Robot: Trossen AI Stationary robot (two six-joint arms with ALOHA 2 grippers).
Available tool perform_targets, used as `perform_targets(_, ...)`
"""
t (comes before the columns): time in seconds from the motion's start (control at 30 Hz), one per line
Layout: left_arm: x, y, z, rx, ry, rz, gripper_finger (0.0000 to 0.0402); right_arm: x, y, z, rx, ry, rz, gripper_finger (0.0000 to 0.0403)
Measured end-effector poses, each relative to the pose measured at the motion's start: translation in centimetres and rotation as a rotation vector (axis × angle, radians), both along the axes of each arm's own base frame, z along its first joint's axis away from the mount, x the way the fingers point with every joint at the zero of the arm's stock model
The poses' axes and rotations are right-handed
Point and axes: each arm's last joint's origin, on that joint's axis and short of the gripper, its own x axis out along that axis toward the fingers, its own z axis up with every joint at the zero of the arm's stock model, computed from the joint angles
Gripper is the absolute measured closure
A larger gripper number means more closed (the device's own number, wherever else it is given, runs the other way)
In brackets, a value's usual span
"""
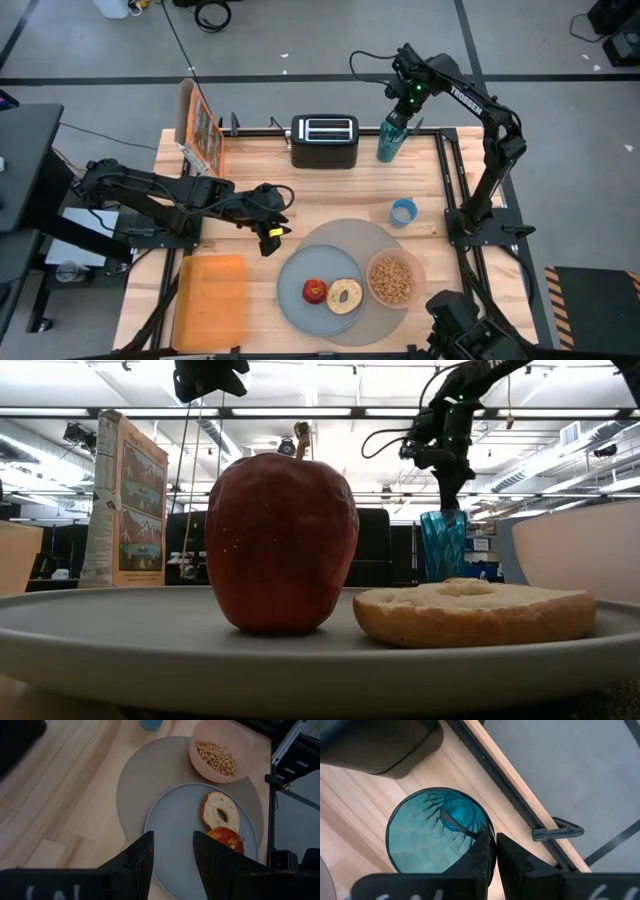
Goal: Arrange a breakfast setting
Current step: Put the black spoon in the center of the gray placemat
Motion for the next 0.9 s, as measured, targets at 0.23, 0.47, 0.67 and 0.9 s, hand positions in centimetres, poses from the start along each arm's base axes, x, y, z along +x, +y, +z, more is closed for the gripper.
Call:
perform_targets(0.23, 0.0, 0.0, 0.0, 0.000, 0.000, 0.000, 0.0258, -0.3, 1.0, 1.4, -0.062, 0.015, 0.005, 0.0369)
perform_targets(0.47, 0.0, 0.0, 0.0, 0.012, 0.000, -0.011, 0.0258, -1.2, 2.7, 3.0, -0.095, 0.041, -0.009, 0.0375)
perform_targets(0.67, 0.0, 0.0, 0.0, 0.016, -0.002, -0.015, 0.0258, -1.9, 4.4, 4.9, -0.178, 0.038, -0.028, 0.0375)
perform_targets(0.9, 0.0, 0.0, 0.0, 0.017, -0.003, -0.017, 0.0258, -2.9, 6.0, 6.5, -0.237, 0.031, -0.056, 0.0375)
